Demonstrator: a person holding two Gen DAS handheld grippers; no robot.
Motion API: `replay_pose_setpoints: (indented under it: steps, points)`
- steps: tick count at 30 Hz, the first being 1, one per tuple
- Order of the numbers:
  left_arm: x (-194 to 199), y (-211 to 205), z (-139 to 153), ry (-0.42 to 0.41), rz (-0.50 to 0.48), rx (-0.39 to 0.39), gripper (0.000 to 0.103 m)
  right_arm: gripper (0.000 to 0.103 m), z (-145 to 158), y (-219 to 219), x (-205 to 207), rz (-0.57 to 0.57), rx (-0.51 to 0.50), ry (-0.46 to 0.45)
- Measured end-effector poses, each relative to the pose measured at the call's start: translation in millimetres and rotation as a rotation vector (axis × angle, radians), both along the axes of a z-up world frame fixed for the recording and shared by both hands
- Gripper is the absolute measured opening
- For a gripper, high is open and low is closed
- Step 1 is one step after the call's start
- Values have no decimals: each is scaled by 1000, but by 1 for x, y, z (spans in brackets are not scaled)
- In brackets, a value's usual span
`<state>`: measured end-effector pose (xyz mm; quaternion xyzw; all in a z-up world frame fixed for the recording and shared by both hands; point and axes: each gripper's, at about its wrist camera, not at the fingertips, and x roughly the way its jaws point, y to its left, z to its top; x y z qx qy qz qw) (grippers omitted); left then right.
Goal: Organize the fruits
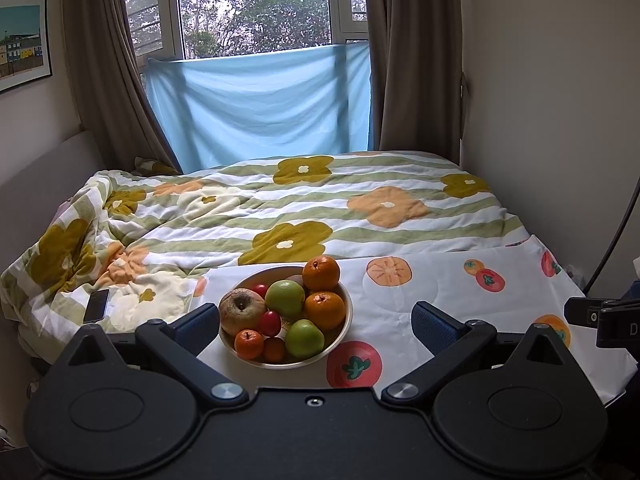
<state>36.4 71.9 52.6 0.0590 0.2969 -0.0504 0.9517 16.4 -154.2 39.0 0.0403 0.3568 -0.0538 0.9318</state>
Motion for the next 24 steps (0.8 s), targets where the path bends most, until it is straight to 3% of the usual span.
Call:
replay_pose_setpoints:
  steps: [24]
  points:
    - [-8, 9, -1, 1, 4, -27, 103, 103, -2, -1, -3, 0, 4, 0]
